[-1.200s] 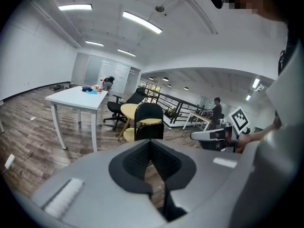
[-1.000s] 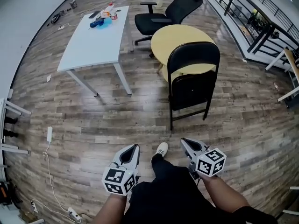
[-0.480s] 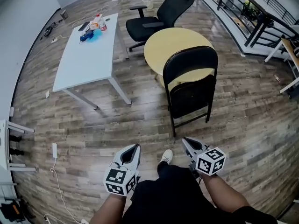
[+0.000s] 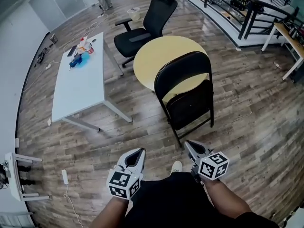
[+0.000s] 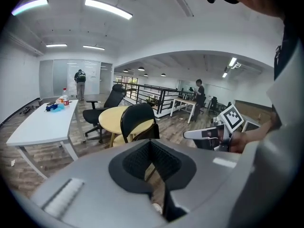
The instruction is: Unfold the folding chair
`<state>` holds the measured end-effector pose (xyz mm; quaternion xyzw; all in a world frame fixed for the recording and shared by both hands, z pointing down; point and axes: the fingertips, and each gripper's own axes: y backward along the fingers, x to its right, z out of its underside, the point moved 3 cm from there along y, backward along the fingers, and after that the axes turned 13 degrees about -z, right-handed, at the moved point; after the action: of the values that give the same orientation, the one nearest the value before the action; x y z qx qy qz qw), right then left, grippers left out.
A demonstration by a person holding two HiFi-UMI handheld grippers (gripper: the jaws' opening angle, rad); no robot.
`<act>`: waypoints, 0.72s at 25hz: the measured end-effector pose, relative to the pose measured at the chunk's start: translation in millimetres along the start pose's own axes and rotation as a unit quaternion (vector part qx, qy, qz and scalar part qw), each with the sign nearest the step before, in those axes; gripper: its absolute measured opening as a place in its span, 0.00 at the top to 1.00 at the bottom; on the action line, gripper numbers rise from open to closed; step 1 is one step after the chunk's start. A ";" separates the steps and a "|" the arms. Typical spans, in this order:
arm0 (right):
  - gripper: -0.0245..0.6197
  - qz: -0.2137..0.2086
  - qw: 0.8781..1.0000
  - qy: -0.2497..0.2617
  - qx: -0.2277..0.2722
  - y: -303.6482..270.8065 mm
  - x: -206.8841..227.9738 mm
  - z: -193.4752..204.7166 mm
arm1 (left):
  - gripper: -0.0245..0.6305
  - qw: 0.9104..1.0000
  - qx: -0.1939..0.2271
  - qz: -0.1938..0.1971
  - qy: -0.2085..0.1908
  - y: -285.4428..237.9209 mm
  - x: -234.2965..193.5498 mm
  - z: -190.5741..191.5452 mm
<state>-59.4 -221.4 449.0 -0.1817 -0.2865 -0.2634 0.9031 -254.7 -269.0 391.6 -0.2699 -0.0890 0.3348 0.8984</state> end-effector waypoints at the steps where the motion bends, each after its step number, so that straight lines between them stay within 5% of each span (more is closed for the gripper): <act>1: 0.95 0.003 1.000 -0.001 0.005 1.9 1.9 -1.6 | 0.95 1.000 -0.001 0.008 0.001 -5.7 1.3 -4.1; 18: 0.95 0.063 0.996 -0.020 0.062 26.2 25.1 -17.7 | 0.95 0.992 -0.011 0.100 -0.073 -83.8 38.5 -45.0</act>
<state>-19.2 -218.3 446.1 -0.1488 -0.3085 -0.1840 0.9213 -163.6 -316.0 398.7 -0.2619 -0.1309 0.4406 0.8486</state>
